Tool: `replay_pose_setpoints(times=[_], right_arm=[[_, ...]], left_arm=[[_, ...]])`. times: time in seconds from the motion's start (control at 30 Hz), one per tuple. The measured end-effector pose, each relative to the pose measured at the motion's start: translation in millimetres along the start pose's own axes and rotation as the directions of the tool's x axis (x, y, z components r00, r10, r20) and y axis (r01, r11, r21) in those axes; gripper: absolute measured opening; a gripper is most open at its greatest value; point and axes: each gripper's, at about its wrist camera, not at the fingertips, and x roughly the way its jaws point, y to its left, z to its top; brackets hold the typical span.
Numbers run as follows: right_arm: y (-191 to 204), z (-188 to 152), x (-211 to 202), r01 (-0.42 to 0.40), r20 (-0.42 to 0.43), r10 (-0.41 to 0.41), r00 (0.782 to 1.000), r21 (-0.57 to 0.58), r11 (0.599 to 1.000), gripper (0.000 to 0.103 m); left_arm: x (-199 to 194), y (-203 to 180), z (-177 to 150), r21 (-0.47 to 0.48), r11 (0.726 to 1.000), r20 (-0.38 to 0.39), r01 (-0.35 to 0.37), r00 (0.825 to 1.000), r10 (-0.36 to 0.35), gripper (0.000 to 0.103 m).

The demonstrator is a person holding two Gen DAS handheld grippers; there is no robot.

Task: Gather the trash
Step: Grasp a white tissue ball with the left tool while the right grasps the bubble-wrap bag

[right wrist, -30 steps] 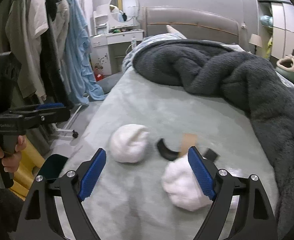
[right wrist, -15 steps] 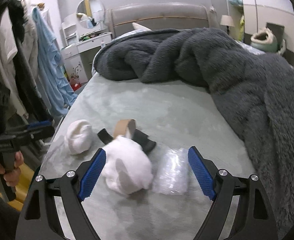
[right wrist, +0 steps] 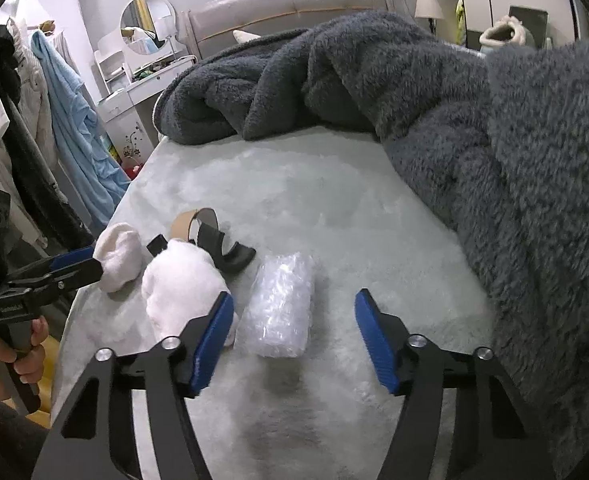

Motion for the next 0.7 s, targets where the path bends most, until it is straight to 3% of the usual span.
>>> replay_pose_setpoints(times=[0.37, 0.7], right_arm=[[8.1, -5.5, 9.7, -0.04, -0.069, 0.037, 0.997, -0.037, 0.999, 0.034], [10.3, 2.1, -4.6, -0.02, -0.036, 0.018, 0.999, -0.041, 0.999, 0.031]], left_arm=[[15.8, -4.8, -4.8, 0.005, 0.999, -0.027, -0.048, 0.998, 0.048, 0.079], [20.0, -2.8, -5.0, 0.007, 0.995, -0.033, -0.102, 0.994, 0.102, 0.06]])
